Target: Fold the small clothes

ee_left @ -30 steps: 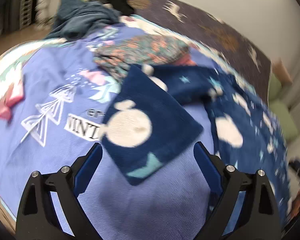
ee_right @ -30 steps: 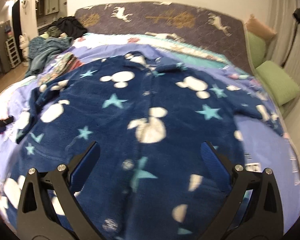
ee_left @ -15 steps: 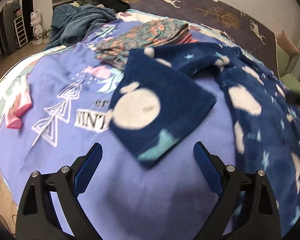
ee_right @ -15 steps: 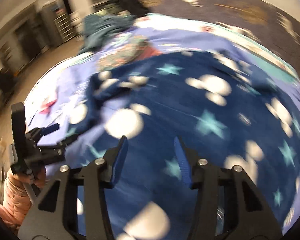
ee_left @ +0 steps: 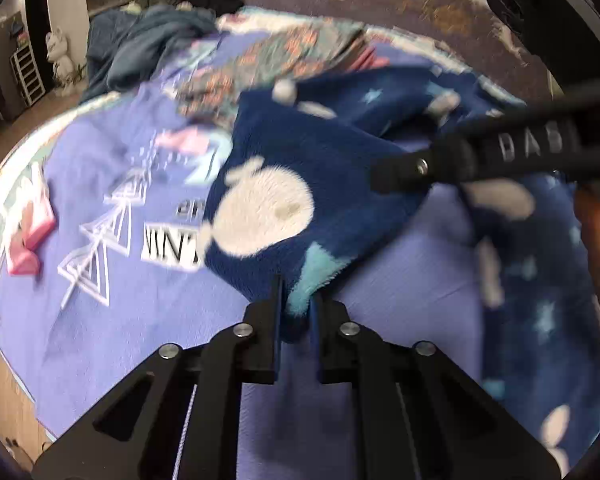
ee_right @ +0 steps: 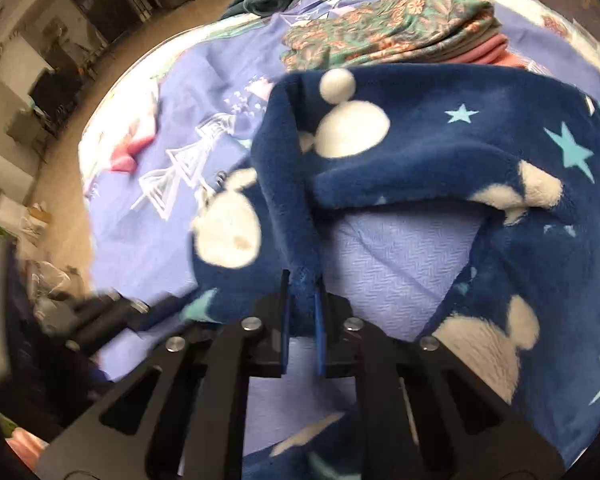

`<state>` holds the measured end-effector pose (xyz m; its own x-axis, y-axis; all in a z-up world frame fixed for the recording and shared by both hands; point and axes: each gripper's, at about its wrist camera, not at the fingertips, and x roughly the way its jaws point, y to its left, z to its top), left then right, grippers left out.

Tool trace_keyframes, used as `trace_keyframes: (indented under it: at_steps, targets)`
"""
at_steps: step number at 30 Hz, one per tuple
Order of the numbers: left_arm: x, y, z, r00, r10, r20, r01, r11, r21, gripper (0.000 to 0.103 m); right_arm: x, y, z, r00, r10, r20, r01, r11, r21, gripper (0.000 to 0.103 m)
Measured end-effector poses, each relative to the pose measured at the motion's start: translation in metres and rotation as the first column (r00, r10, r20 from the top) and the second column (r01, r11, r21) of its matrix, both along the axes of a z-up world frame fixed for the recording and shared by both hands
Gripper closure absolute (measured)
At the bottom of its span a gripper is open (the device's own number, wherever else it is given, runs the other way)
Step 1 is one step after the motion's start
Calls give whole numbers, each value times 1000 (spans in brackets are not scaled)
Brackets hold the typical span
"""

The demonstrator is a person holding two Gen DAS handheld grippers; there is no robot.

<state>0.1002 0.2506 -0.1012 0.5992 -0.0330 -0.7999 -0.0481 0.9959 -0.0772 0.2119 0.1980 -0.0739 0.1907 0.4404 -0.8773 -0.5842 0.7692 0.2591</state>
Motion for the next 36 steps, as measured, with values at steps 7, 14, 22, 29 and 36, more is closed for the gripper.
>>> trace_keyframes:
  at_steps: [7,14,22,29,36]
  targets:
    - [21,-50,101,965,-170,200,187,980,-72,93,13,-59,99,980,-63,190,52,997,61,94]
    - [58,-152,171,880,-356,315,381,924,-22,93,39,-167,155,936,-221,275,207,975,78,93]
    - [80,-296,163,776,-564,282,585,811,11,93,53,-302,159,863,-392,318,384,919,88,93]
    - [86,-347,108,777,-604,175,597,796,98,66,73,-395,82,824,-540,174,527,842,115,84]
    - [88,-245,75,899,-410,156,357,890,282,42,59,-435,17,794,-607,50,590,787,181,48]
